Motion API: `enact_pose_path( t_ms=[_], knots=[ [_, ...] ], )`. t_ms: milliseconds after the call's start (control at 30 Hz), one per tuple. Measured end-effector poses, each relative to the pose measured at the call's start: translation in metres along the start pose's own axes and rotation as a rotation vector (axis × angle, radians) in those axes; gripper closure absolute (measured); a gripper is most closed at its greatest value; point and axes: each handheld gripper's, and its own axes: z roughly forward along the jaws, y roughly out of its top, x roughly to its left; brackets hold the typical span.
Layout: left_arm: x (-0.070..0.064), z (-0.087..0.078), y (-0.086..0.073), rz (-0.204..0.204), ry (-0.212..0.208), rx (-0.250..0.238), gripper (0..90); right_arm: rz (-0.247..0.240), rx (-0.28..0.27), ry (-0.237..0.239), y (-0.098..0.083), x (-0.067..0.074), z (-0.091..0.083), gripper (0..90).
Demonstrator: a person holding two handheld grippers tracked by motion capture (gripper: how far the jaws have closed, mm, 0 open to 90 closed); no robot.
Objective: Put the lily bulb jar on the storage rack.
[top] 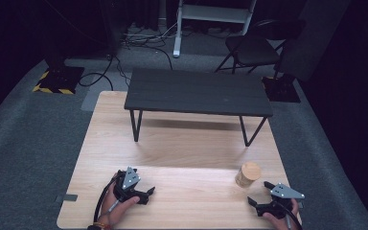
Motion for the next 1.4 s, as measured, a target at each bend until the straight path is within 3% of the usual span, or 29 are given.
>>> enact_pose_path(
  t_ms=[600,700,900,1133,1400],
  knots=[
    [0.0,0.0,0.0,0.0,0.001,0.0,0.5,-0.01,0.007,0.015,0.002,-0.004,-0.001,0.1],
    [0.0,0.0,0.0,0.0,0.001,0.0,0.6,0.026,0.007,0.0,0.006,-0.003,-0.001,1.0],
    [0.0,0.0,0.0,0.0,0.001,0.0,0.5,0.008,-0.004,0.016,0.027,-0.004,0.004,1.0],
    [0.0,0.001,0.001,-0.001,0.002,0.0,0.5,0.049,-0.012,0.028,0.046,-0.008,0.012,0.8],
    [0.0,0.001,0.001,-0.001,0.002,-0.001,0.5,0.057,-0.013,0.036,0.059,-0.01,0.027,0.8]
  ],
)
